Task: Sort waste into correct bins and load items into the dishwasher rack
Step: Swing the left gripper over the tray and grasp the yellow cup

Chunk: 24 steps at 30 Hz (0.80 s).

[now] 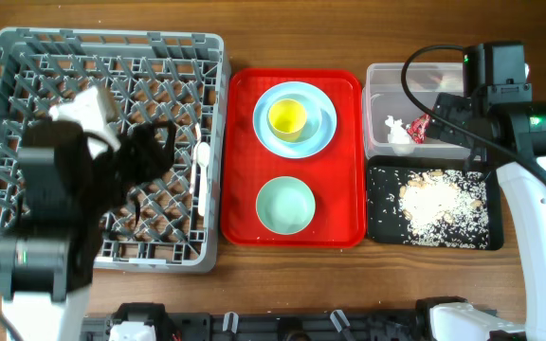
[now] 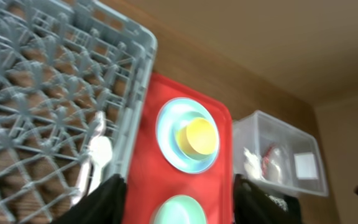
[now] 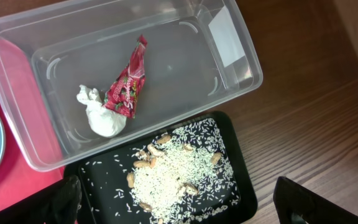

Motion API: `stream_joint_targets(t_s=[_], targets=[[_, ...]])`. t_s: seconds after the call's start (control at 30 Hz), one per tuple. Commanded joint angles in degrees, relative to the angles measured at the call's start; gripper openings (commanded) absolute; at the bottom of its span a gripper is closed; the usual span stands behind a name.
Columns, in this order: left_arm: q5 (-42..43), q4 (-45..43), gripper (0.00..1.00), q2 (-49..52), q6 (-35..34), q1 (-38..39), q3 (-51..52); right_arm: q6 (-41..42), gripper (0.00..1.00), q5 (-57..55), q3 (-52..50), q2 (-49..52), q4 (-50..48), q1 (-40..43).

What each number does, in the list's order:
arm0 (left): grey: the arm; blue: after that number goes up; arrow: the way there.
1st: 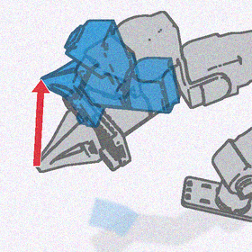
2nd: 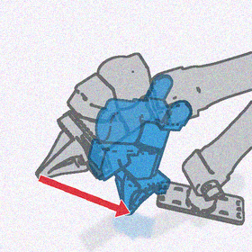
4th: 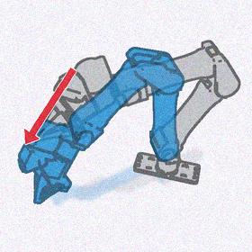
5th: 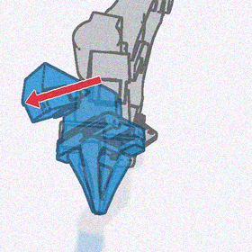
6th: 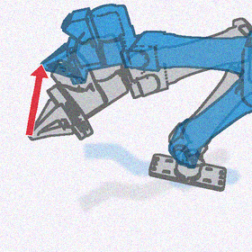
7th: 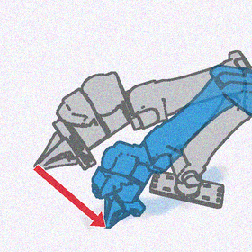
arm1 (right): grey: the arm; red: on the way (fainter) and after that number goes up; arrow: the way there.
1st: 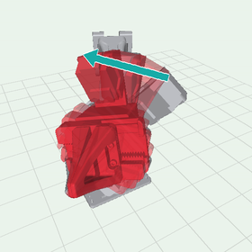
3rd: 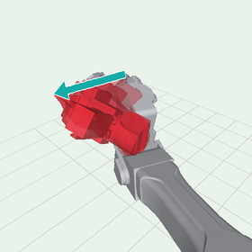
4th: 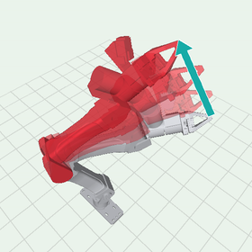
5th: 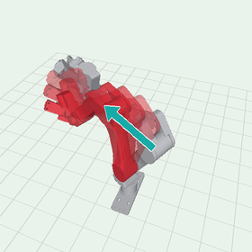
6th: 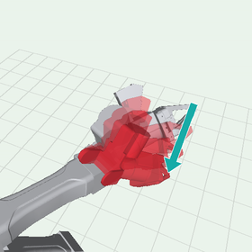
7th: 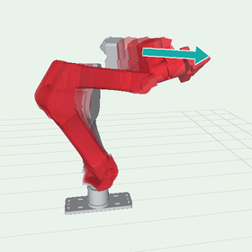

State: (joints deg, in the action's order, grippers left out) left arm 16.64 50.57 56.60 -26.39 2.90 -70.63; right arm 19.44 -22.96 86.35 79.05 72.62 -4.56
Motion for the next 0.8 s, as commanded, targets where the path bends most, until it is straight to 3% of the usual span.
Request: stream_joint_targets(t_s=[0.0, 0.1, 0.37, 0.53, 0.6, 0.7, 0.77], targets=[[5.44, 2.71, 0.44, 11.78, 1.33, 3.13, -10.23, 0.09, 1.0, 0.15, 0.22, -0.61, -0.13, 0.13], [4.9, 7.21, 0.44, 22.36, 3.72, 8.44, -21.49, 0.07, 1.0, 0.15, 0.22, -0.61, -0.13, 0.13], [-6.1, 28.04, 0.39, 51.6, 6.75, 20.35, -57.55, 0.07, 1.0, 0.15, 0.22, -0.61, -0.13, 0.13], [-6.29, 28.28, 0.47, 60.04, 6.91, 24.2, -60.11, 0.07, 1.0, 0.15, 0.22, -0.61, -0.13, 0.13], [-6.29, 28.17, 0.4, 61.99, 6.88, 24.94, -60.08, 0.07, 1.0, 0.15, 0.22, -0.61, -0.13, 0.13], [-6.27, 28.61, 0.21, 63.8, 4.94, 25.53, -59.84, 0.07, 1.0, 0.15, 0.22, -0.61, -0.13, 0.13], [-6.32, 28.5, 0.2, 64.83, 4.96, 26.23, -59.54, 0.04, 1.0, 0.15, 0.22, -0.61, -0.13, 0.13]])
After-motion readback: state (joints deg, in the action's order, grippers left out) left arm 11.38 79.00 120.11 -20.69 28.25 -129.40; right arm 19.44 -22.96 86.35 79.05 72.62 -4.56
